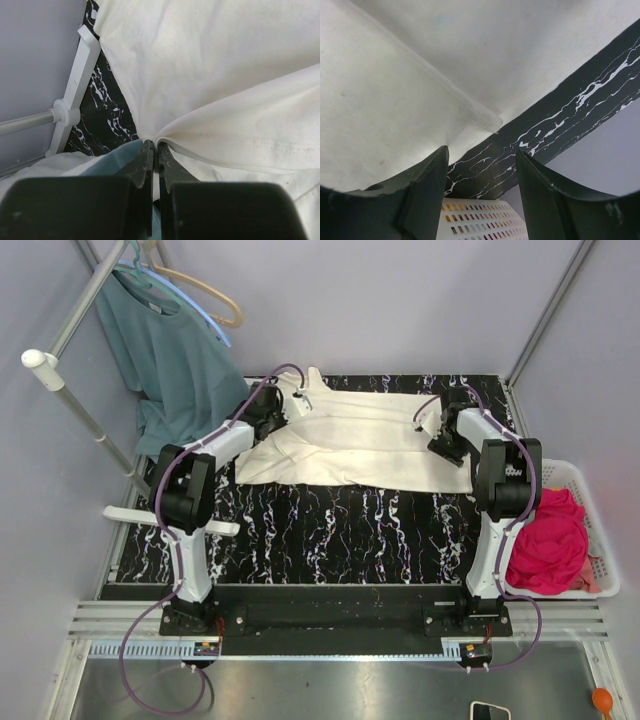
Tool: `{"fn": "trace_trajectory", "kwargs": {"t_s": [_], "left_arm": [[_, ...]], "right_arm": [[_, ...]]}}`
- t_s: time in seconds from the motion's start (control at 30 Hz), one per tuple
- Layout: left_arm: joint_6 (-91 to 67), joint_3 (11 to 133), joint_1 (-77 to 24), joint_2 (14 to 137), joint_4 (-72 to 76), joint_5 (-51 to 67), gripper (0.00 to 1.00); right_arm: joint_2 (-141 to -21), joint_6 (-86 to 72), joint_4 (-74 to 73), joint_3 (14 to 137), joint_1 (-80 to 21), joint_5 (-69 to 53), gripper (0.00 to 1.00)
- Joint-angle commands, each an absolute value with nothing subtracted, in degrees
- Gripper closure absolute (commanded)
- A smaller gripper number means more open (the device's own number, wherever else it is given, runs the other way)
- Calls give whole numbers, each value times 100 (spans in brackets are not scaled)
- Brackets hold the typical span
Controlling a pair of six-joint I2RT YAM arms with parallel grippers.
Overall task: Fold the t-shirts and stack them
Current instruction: Fold the tshirt
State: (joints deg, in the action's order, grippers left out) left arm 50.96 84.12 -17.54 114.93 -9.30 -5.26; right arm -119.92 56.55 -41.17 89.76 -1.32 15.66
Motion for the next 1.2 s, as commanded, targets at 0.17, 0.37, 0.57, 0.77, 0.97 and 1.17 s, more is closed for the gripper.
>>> {"fn": "trace_trajectory", "kwargs": {"t_s": [0.17, 0.37, 0.57, 0.77, 0.97, 1.17], "left_arm": [[4922, 8868, -1714, 11821, -308, -835, 100], [4939, 8938, -1723, 11962, -26, -958, 100], [4983, 9114, -1714, 12094, 114, -1002, 100], [5097, 9290, -1793, 12225, 123, -1046, 100], [5203, 9343, -1898, 12313, 176, -1134, 99], [5168, 9194, -1951, 12296, 298, -1195, 42]], "right_arm": [[-11760, 5906, -3929, 8851, -88, 1723, 34], [-11681, 5906, -3902, 8666, -79, 1749, 34], [-11628, 5897, -3867, 8526, -79, 1775, 34], [-11593, 5889, -3823, 8429, -88, 1775, 33], [-11558, 5906, -3779, 8323, -79, 1784, 33], [-11549, 5915, -3700, 8244, -79, 1775, 33]]}}
